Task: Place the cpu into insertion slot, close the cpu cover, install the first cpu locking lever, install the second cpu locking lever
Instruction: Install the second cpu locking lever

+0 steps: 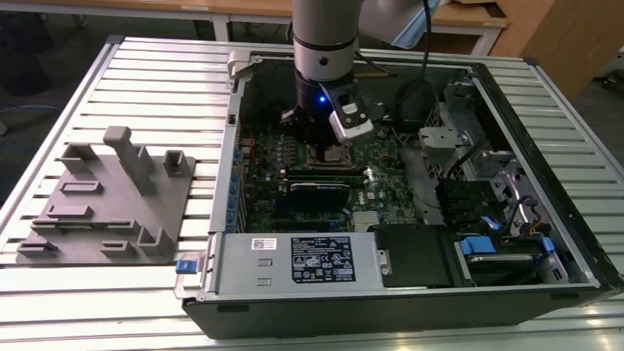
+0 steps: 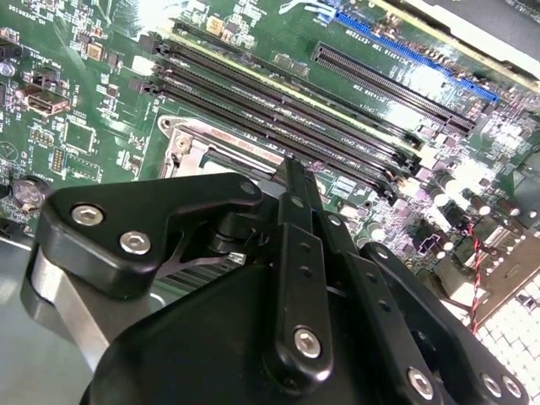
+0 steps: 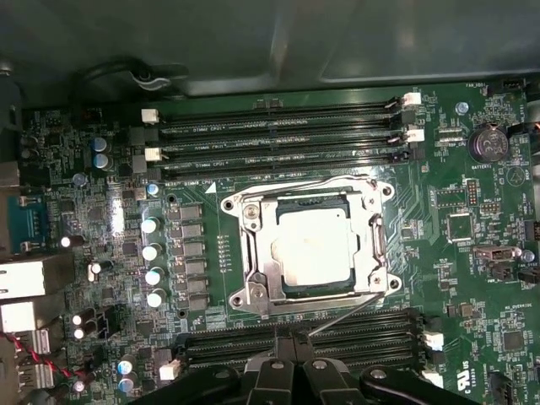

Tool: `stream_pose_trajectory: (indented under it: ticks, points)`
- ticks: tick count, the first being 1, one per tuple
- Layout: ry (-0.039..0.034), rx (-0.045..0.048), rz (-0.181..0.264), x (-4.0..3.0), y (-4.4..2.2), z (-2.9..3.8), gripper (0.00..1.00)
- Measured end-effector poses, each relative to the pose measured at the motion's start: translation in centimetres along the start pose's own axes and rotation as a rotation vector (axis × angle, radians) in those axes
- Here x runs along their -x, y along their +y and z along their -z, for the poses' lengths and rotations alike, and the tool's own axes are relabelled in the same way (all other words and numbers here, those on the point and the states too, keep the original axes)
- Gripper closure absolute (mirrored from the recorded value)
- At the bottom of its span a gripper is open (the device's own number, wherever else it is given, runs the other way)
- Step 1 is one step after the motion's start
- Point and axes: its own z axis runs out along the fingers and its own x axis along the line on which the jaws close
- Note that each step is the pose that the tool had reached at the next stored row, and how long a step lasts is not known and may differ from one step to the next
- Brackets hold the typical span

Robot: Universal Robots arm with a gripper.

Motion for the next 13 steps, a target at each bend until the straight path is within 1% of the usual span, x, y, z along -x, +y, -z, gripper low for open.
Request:
stream_pose_trajectory:
  ticks: [13]
  points:
    - [-0.0003,0.0009,0.000,-0.10,-0.01,-0.06,0.90]
